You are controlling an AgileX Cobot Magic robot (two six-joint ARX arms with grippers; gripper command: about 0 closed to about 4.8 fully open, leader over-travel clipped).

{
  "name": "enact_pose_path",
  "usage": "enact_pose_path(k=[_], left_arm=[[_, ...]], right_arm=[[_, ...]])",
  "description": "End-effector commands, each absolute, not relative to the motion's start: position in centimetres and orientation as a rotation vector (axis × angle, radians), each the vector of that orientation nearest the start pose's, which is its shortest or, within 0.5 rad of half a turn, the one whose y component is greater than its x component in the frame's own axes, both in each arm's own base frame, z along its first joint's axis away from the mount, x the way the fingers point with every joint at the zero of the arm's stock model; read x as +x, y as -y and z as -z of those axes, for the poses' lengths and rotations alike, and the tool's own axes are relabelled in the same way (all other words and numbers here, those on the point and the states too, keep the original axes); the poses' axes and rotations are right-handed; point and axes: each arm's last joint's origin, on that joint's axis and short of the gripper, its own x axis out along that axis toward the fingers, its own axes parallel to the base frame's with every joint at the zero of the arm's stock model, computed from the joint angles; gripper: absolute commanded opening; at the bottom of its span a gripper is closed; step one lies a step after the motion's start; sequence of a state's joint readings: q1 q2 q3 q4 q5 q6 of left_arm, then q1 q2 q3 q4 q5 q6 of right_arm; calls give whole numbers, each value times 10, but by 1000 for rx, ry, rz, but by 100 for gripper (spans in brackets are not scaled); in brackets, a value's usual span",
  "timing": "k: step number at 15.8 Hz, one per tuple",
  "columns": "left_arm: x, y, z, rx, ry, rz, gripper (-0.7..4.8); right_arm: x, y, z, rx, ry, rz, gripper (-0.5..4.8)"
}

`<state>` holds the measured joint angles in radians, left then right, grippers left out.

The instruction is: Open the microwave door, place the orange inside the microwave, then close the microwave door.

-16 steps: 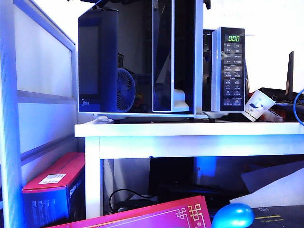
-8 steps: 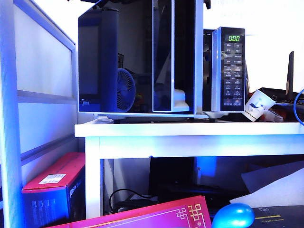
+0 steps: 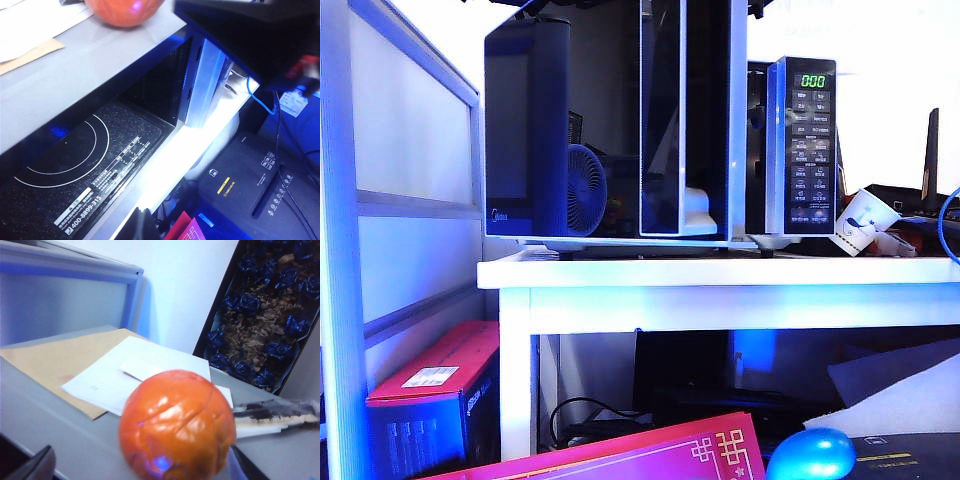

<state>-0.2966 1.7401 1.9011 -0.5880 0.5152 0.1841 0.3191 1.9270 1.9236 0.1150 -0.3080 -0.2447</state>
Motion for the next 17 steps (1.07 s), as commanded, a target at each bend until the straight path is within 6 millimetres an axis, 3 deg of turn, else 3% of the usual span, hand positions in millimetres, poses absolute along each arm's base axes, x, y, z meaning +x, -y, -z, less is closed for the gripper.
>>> enact_pose_path(k=[1, 10, 17], left_arm=[[360, 125, -417, 118, -416, 836, 17], [360, 125, -417, 117, -418, 836, 17], [360, 125, -416, 117, -425, 836, 17]], right_arm=[[435, -153, -423, -277, 232, -581, 479], [455, -159, -410, -273, 293, -548, 479], [472, -164, -415, -270, 326, -530, 479]])
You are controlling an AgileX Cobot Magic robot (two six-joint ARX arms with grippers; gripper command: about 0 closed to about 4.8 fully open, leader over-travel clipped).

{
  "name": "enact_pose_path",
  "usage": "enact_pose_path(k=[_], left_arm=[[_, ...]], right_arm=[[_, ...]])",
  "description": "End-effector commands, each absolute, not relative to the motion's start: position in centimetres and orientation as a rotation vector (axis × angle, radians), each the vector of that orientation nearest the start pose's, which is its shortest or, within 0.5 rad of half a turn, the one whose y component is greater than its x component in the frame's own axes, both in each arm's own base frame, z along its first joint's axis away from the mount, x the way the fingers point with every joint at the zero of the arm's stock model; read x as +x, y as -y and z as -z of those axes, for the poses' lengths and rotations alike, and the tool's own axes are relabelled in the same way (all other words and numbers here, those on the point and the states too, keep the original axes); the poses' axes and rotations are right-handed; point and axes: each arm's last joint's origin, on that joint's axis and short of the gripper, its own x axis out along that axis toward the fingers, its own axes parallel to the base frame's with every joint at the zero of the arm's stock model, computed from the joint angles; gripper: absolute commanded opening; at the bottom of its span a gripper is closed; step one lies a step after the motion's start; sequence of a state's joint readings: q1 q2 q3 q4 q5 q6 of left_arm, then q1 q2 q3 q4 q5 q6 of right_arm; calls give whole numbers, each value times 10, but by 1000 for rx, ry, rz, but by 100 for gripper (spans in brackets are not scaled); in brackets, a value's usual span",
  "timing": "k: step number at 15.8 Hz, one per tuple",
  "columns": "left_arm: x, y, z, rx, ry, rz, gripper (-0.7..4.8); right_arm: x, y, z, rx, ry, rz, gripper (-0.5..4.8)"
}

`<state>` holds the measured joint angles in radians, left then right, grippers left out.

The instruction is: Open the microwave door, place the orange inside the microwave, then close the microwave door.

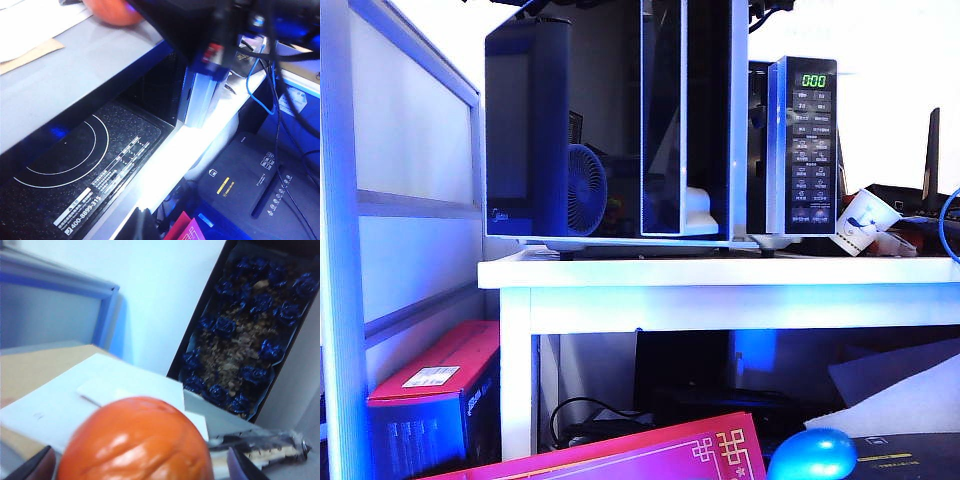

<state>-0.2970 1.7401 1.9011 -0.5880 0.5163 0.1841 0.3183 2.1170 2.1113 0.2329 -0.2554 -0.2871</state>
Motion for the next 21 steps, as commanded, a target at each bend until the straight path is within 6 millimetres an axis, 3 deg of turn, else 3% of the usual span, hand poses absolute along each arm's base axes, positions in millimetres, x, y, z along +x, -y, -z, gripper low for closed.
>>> enact_pose_path(k=[1, 7, 9, 11, 16, 19, 21], left_arm=[[360, 125, -416, 117, -425, 837, 17], [360, 125, -416, 116, -427, 836, 17], [359, 125, -416, 116, -433, 837, 17], [359, 125, -415, 116, -440, 837, 17], [359, 125, -415, 118, -440, 837, 17], [359, 125, -415, 118, -442, 837, 17], [359, 125, -414, 122, -449, 838, 17]], right_arm=[[476, -165, -415, -268, 328, -530, 479], [484, -168, -403, -269, 270, -527, 479], [484, -167, -403, -268, 266, -510, 323], [484, -167, -403, -268, 266, -511, 263], [480, -169, -404, -270, 244, -556, 264], [461, -160, -426, -274, 171, -560, 264], [436, -150, -453, -280, 132, -516, 264]])
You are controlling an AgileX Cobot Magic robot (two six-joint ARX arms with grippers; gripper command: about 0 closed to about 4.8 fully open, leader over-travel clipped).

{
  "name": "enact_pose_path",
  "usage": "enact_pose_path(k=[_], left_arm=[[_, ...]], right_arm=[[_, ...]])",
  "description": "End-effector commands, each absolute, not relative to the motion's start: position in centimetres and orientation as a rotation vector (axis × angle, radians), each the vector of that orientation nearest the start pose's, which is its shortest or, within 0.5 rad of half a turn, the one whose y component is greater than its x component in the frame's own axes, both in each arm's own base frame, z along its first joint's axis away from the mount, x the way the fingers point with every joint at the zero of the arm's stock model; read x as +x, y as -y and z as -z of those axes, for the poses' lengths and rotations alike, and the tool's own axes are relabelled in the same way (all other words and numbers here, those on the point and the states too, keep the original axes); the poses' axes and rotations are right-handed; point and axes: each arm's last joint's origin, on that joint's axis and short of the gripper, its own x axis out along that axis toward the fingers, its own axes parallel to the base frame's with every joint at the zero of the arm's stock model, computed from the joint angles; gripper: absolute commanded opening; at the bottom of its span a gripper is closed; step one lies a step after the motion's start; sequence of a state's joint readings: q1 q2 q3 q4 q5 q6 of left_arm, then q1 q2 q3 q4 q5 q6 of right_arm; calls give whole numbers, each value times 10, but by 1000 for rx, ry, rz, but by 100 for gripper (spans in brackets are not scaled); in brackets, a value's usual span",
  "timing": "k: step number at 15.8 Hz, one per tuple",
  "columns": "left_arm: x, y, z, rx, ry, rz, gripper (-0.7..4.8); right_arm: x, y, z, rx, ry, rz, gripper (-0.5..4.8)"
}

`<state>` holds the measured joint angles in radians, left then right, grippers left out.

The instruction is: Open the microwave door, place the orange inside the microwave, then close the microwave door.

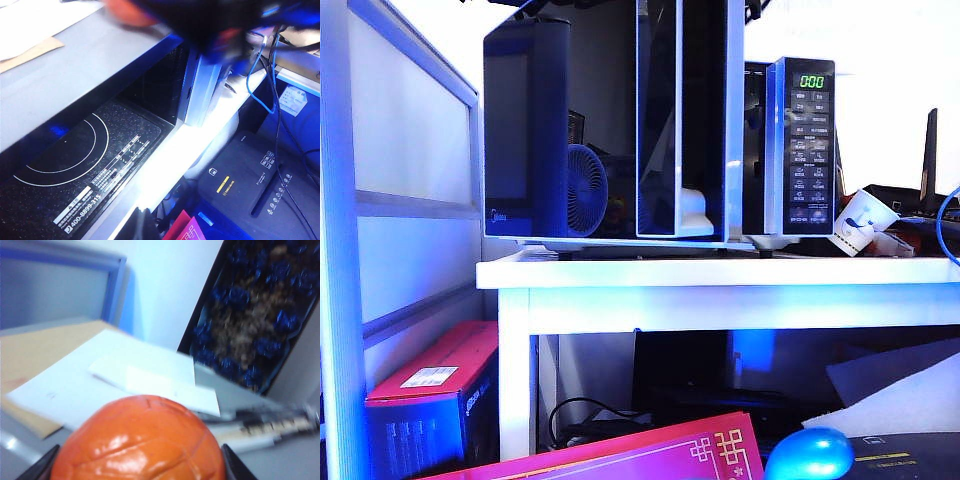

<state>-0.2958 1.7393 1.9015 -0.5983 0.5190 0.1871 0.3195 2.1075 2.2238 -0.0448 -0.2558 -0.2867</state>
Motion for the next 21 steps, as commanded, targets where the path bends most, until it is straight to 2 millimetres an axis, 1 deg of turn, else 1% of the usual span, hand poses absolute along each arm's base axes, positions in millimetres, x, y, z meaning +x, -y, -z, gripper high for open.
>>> enact_pose_path(k=[1, 2, 5, 7, 9, 11, 13, 17, 18, 19, 21], left_arm=[[358, 125, -413, 132, -453, 841, 17], [358, 125, -413, 136, -457, 843, 17], [358, 125, -413, 135, -456, 843, 17], [358, 125, -413, 135, -456, 844, 17], [357, 124, -411, 156, -474, 852, 17], [353, 123, -406, 196, -516, 872, 17], [350, 122, -402, 206, -564, 881, 17], [347, 121, -397, 211, -625, 889, 17], [346, 121, -396, 209, -636, 890, 17], [345, 121, -396, 210, -648, 891, 17], [345, 120, -395, 214, -656, 890, 17]], right_arm=[[424, -145, -465, -283, 124, -504, 264], [410, -141, -475, -285, 100, -505, 265], [372, -123, -498, -316, 3, -511, 264], [348, -110, -508, -335, -66, -507, 264], [326, -102, -512, -373, -135, -521, 265], [324, -101, -509, -399, -171, -534, 264], [330, -103, -499, -397, -198, -558, 264], [349, -111, -455, -378, -314, -650, 264], [353, -113, -445, -366, -324, -686, 264], [360, -116, -430, -349, -325, -713, 264], [370, -120, -408, -326, -303, -730, 264]])
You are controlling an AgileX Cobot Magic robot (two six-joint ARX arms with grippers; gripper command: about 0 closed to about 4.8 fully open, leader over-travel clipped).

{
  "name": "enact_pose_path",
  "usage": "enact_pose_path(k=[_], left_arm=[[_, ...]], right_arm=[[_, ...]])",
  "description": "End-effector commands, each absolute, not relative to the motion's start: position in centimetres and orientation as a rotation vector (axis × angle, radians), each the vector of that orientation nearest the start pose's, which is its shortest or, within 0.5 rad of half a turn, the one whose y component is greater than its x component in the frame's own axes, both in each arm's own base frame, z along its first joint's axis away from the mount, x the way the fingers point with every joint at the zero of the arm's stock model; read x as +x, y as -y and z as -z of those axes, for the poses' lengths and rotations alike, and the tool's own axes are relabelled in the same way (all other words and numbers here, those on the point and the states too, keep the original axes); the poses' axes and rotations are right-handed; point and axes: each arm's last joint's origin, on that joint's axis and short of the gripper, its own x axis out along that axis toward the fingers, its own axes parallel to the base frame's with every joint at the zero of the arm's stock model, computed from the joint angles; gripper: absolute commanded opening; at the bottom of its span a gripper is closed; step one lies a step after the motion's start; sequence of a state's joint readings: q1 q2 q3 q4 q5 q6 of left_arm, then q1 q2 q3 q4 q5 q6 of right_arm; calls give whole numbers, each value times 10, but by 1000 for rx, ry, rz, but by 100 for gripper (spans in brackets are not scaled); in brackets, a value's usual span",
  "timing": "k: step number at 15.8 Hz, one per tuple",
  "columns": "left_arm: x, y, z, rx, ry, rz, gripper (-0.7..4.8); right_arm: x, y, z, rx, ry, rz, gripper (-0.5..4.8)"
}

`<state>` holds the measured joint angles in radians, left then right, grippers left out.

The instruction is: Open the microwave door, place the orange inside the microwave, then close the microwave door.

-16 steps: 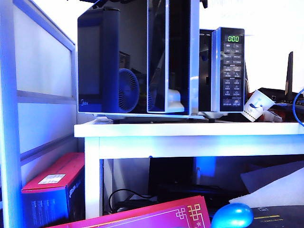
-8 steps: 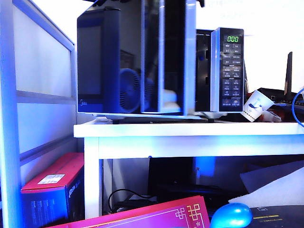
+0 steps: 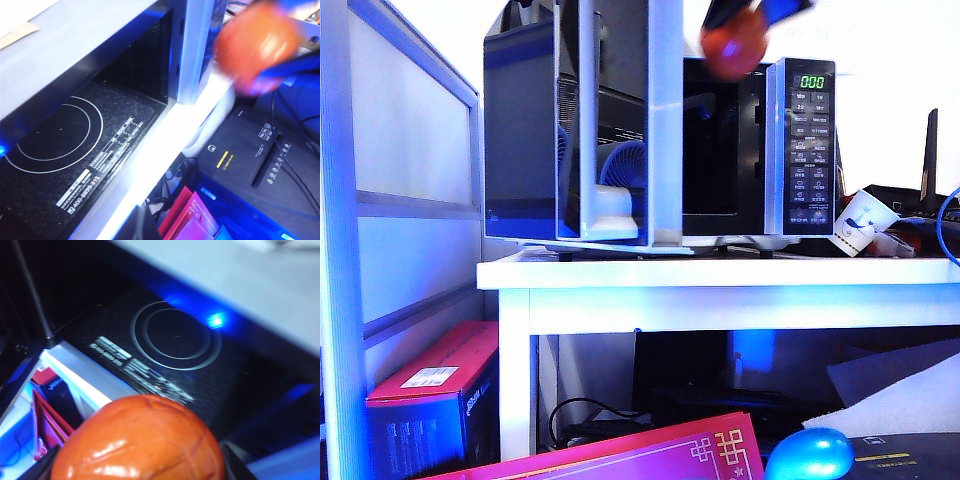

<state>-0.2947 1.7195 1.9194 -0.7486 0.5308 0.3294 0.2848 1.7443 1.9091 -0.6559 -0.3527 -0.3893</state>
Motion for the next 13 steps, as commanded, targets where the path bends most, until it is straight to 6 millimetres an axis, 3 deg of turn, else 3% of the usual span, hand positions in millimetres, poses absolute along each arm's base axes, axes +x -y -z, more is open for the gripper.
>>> enact_pose_path(k=[1, 6, 9, 13], left_arm=[[345, 120, -395, 214, -657, 890, 17], [344, 120, -395, 213, -660, 890, 17], [344, 120, -395, 213, -660, 891, 17], [344, 120, -395, 217, -658, 892, 17]], right_arm=[[375, -121, -397, -325, -294, -728, 264], [394, -127, -341, -245, -178, -698, 264], [419, -134, -308, -183, -113, -687, 265], [432, -139, -279, -170, -169, -687, 264]])
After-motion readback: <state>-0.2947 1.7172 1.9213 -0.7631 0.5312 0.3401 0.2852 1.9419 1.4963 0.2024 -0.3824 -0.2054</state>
